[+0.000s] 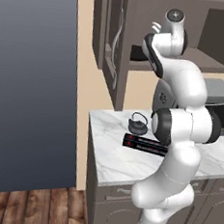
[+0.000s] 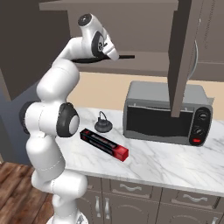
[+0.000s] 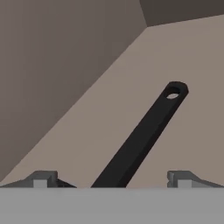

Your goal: Pick the pan from the cabinet and place it on the stove. Then turn on the stove burner for the pan.

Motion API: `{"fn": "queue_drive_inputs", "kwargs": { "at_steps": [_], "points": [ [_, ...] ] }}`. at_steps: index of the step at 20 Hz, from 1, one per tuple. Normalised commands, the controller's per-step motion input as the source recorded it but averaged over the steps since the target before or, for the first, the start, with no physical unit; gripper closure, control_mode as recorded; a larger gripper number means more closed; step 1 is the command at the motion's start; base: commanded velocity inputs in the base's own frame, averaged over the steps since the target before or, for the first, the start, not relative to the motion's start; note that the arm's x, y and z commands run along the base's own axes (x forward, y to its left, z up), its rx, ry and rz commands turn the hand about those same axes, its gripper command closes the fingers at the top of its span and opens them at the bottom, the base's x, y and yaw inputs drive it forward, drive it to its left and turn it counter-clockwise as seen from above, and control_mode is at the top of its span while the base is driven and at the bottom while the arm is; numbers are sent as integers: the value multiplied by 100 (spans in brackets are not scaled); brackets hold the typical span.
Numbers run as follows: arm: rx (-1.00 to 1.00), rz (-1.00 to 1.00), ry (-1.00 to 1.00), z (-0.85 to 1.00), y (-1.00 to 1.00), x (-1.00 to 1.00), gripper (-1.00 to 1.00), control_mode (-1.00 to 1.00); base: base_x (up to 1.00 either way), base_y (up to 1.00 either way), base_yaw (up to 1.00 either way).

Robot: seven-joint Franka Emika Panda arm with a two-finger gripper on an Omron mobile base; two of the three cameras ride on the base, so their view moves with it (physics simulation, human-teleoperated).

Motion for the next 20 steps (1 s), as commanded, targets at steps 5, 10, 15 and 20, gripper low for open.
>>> {"fn": "queue_drive_inputs", "kwargs": {
  "at_steps": [5,10,15,20],
  "points": [
    [-7,0,-1,-1,0,24,-100,-100,0,0,0],
    [-4,-2,3,0,0,28,-100,-100,0,0,0],
    [0,0,3,-2,-3,8,-100,-100,0,0,0],
    [0,0,4,0,-10,3,-100,-100,0,0,0]
  ]
}}
